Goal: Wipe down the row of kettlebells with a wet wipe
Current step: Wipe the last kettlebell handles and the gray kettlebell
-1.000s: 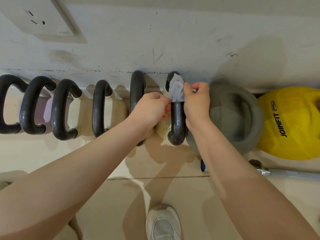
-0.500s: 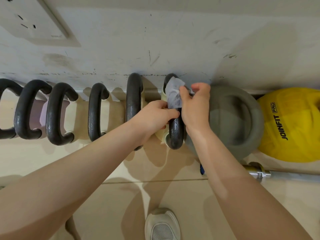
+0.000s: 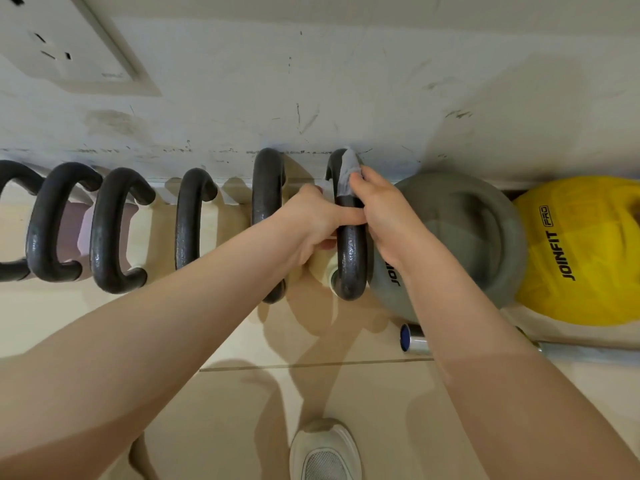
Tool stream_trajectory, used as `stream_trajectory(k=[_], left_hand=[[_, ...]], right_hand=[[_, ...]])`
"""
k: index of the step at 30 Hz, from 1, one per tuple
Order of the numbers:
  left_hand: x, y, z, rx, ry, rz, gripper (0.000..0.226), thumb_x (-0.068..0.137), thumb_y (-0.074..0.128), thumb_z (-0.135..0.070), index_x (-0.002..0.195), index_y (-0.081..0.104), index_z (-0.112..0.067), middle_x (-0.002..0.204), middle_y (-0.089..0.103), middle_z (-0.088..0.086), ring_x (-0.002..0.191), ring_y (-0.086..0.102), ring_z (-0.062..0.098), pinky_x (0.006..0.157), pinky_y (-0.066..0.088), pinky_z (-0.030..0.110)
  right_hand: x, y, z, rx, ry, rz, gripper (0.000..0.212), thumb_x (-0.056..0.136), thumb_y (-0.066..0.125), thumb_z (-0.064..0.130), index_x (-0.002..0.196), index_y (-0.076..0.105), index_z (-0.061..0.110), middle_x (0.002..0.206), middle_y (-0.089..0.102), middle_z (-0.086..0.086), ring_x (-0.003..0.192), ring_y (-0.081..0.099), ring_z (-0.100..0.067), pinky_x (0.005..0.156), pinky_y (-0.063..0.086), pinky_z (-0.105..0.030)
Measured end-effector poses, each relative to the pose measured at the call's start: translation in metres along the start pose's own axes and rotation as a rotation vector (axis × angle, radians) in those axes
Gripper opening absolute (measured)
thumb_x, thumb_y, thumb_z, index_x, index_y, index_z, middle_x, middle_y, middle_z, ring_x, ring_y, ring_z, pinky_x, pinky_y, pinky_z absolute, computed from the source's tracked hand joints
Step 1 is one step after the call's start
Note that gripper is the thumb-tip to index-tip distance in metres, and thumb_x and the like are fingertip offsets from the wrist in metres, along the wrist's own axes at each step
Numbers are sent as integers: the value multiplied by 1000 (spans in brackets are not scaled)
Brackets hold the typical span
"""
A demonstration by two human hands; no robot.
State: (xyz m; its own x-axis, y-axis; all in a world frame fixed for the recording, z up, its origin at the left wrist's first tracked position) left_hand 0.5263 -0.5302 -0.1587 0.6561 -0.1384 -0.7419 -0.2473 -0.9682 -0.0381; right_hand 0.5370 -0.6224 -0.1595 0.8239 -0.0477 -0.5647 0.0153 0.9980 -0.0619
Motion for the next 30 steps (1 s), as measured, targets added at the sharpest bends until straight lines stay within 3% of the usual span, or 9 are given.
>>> stream_trajectory(k=[3, 6, 10, 12, 17, 20, 23, 28, 30], left_hand=[[-3, 2, -2, -6, 7, -3, 71, 78, 72, -11, 136, 33, -8, 110, 64, 13, 79, 64, 17, 58, 56, 23], [-6, -1, 7, 55, 26, -25, 75, 76, 73, -12, 137, 31, -7, 110, 63, 12, 86, 66, 19, 68, 57, 27], [-19, -1, 12, 109, 72, 44, 29, 78, 72, -12, 103, 61, -2, 101, 69, 20, 86, 68, 24, 77, 56, 32], [-25, -3, 15, 128, 79, 66, 22, 77, 73, -13, 94, 61, -8, 101, 69, 18, 92, 68, 26, 84, 56, 36], [-33, -4, 24, 133, 138, 84, 37, 75, 76, -13, 100, 49, -14, 100, 66, 11, 91, 67, 21, 85, 55, 35], [-36, -3, 28, 142, 164, 91, 39, 74, 77, -13, 101, 49, -11, 101, 67, 15, 92, 67, 25, 87, 54, 37], [-37, -1, 33, 155, 173, 75, 38, 71, 78, -16, 95, 48, -14, 93, 66, 14, 90, 67, 26, 88, 54, 43], [-41, 3, 37, 178, 191, 47, 36, 72, 78, -21, 89, 46, -20, 92, 68, 9, 86, 68, 23, 85, 55, 39], [-42, 3, 38, 168, 196, 30, 36, 73, 77, -21, 89, 46, -20, 94, 69, 10, 87, 68, 23, 83, 55, 38]], right_hand=[[-8, 3, -7, 16, -58, 22, 42, 99, 34, 17, 140, 38, 28, 132, 54, -3, 115, 56, -17, 97, 48, -35], [-22, 3, -8, -14, -136, 26, 51, 100, 32, 12, 147, 24, 30, 149, 35, 5, 133, 39, -13, 112, 33, -34], [-19, 11, -2, -69, -122, 85, 53, 101, 33, 20, 149, 13, 30, 154, 23, 7, 138, 29, -11, 114, 26, -32], [-13, 15, 3, -75, -118, 92, 50, 101, 33, 28, 148, 17, 31, 152, 27, 8, 134, 33, -11, 111, 31, -30], [3, 11, -7, -35, 41, 39, 49, 97, 32, 48, 135, 45, 20, 134, 52, -3, 121, 51, -19, 107, 38, -39], [-6, 16, 5, -90, -119, 120, 23, 100, 33, 28, 113, 52, 28, 110, 56, 7, 100, 54, -7, 92, 44, -24], [-19, 12, 17, -144, -329, 186, 29, 98, 35, 11, 92, 58, 28, 106, 55, 13, 94, 50, 4, 79, 39, -8], [3, 8, 36, -631, -299, 178, 26, 92, 40, 13, 81, 64, 16, 57, 56, 26, 59, 49, 13, 56, 36, -6], [8, 17, 42, -795, -287, 250, 27, 89, 40, 11, 80, 65, 5, 59, 59, 17, 59, 52, 13, 55, 36, -8]])
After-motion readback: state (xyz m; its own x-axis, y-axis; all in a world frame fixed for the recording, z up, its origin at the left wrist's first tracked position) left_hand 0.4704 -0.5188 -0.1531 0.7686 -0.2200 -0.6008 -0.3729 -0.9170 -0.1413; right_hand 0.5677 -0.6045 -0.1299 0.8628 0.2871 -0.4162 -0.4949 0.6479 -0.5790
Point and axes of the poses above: each hand's wrist, its own x-axis towards the middle knuckle, its own y-axis out of the palm, z = x × y, the point moved 7 cm from there along x, towards the middle knuckle
